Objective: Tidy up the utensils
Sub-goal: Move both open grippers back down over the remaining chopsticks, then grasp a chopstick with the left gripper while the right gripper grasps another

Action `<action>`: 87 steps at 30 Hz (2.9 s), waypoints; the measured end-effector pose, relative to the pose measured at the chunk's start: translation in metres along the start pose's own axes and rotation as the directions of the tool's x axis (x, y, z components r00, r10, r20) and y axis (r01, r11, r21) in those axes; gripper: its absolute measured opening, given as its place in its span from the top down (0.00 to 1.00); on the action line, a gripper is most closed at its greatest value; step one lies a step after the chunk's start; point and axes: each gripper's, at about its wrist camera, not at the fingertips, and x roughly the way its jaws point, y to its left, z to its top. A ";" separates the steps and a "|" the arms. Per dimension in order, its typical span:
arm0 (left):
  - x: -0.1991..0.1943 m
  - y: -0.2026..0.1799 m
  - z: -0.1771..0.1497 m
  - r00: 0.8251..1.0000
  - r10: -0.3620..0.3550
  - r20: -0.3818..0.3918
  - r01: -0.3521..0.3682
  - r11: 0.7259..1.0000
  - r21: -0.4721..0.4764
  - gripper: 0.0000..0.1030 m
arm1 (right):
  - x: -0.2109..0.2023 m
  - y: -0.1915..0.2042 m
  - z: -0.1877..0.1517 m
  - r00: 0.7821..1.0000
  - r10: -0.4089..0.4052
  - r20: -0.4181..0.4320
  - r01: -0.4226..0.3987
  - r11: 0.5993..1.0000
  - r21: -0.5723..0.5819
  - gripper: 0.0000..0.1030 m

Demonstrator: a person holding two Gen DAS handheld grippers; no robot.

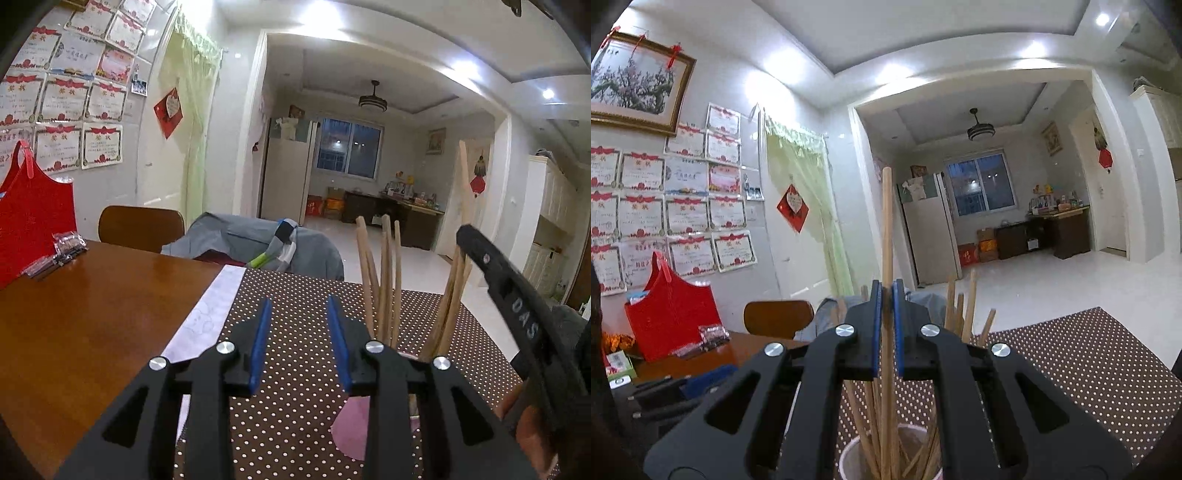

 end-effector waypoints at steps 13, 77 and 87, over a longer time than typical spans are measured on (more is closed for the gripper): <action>0.001 -0.005 -0.001 0.999 -0.032 -0.008 0.032 0.999 0.005 0.67 | -0.015 -0.002 -0.018 0.994 -0.004 -0.111 0.002 1.000 -0.018 0.94; -0.076 -0.045 -0.167 0.749 -0.024 -0.662 0.296 0.906 0.303 0.50 | -0.171 -0.009 -0.103 0.746 0.023 -0.665 0.087 0.987 0.131 0.58; -0.047 -0.050 -0.158 0.733 0.000 -0.680 0.273 0.916 0.295 0.50 | -0.181 -0.017 -0.105 0.746 0.026 -0.665 0.098 0.984 0.149 0.57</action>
